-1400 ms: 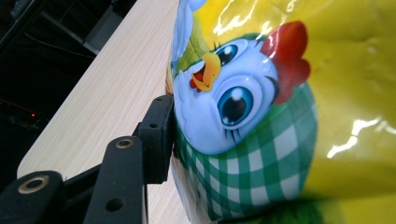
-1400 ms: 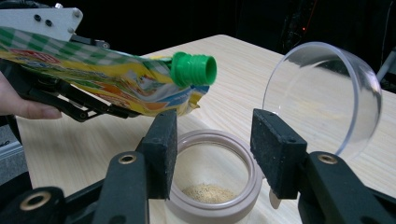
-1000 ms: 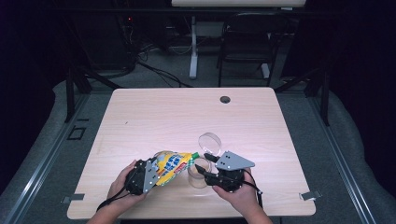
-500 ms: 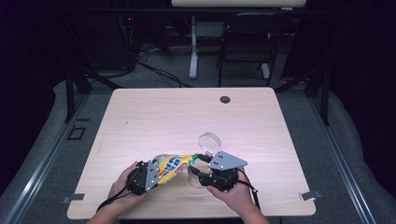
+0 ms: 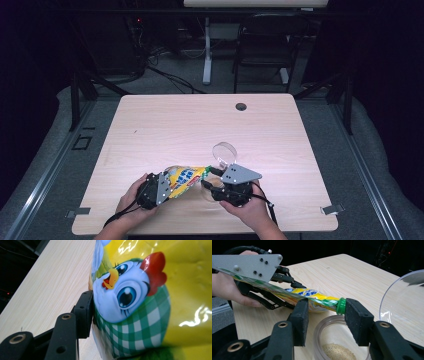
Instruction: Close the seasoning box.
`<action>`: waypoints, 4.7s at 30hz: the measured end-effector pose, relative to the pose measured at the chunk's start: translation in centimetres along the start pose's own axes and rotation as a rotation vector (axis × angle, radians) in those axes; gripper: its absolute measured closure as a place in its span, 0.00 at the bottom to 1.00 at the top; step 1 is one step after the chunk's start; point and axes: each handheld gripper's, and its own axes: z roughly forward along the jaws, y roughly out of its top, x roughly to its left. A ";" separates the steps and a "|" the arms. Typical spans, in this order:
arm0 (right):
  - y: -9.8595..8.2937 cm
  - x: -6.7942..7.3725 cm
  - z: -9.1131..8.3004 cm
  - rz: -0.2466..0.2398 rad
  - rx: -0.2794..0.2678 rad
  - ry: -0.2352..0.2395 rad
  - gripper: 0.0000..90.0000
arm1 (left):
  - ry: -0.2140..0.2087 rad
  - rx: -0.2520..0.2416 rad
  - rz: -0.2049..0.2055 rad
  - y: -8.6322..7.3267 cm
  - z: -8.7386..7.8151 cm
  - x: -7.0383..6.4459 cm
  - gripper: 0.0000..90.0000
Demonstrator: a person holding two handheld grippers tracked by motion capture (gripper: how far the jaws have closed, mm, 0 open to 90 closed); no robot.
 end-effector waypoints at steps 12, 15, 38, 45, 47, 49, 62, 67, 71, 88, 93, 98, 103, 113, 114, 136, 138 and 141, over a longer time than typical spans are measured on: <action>-0.1 -0.1 0.0 0.003 -0.003 -0.011 0.59 | 0.002 -0.006 -0.005 -0.1 0.0 0.0 0.58; -0.2 -0.4 0.0 0.021 -0.010 -0.027 0.53 | -0.003 -0.004 -0.008 -0.1 0.0 -0.1 0.58; -0.5 -0.6 0.8 0.039 0.022 -0.007 0.56 | -0.052 -0.034 -0.068 -0.8 0.7 0.2 0.51; -0.5 -0.5 0.9 0.038 0.025 -0.009 0.56 | -0.055 -0.044 -0.067 -1.0 1.3 0.3 0.46; -0.5 -0.5 0.9 0.038 0.025 -0.010 0.56 | -0.051 -0.048 -0.076 -1.1 1.5 0.2 0.45; -0.5 -0.5 0.9 0.037 0.026 -0.008 0.56 | -0.044 -0.047 -0.080 -1.1 1.7 0.2 0.44; -0.4 -0.4 0.9 0.036 0.018 -0.006 0.56 | -0.021 -0.049 -0.111 -1.5 2.1 0.4 0.50; -0.4 -0.4 0.9 0.036 0.014 -0.011 0.56 | 0.000 -0.035 -0.088 -1.2 2.1 0.2 0.54; -0.4 -0.5 0.7 0.040 0.012 -0.016 0.56 | 0.016 -0.026 -0.072 -1.0 1.9 0.1 0.57; -0.6 -0.5 0.5 0.039 0.010 -0.012 0.56 | 0.090 0.011 0.014 -0.2 0.8 0.2 0.59; -0.6 -0.4 0.4 0.033 0.010 -0.017 0.56 | 0.121 0.022 0.044 -0.1 0.5 0.4 0.59; -0.7 -0.2 0.3 0.011 0.018 -0.028 0.56 | 0.152 0.035 0.084 0.1 0.2 0.5 0.59; -0.7 -0.1 0.2 -0.003 0.030 -0.037 0.56 | 0.187 0.044 0.131 0.4 -0.2 0.6 0.59; -0.7 0.2 -0.1 -0.015 0.031 -0.054 0.55 | 0.241 0.063 0.214 1.2 -1.0 1.0 0.59; -0.7 0.2 -0.1 -0.014 0.031 -0.052 0.55 | 0.250 0.065 0.224 1.2 -1.0 1.0 0.59; -1.1 0.8 -0.5 -0.034 0.063 -0.060 0.54 | 0.335 0.099 0.357 2.4 -1.9 0.9 0.60; -1.2 0.8 -0.5 -0.026 0.056 -0.061 0.54 | 0.334 0.101 0.365 2.5 -1.9 0.9 0.60; -1.4 0.8 -0.5 -0.028 0.055 -0.068 0.53 | 0.333 0.106 0.373 2.5 -1.9 1.0 0.60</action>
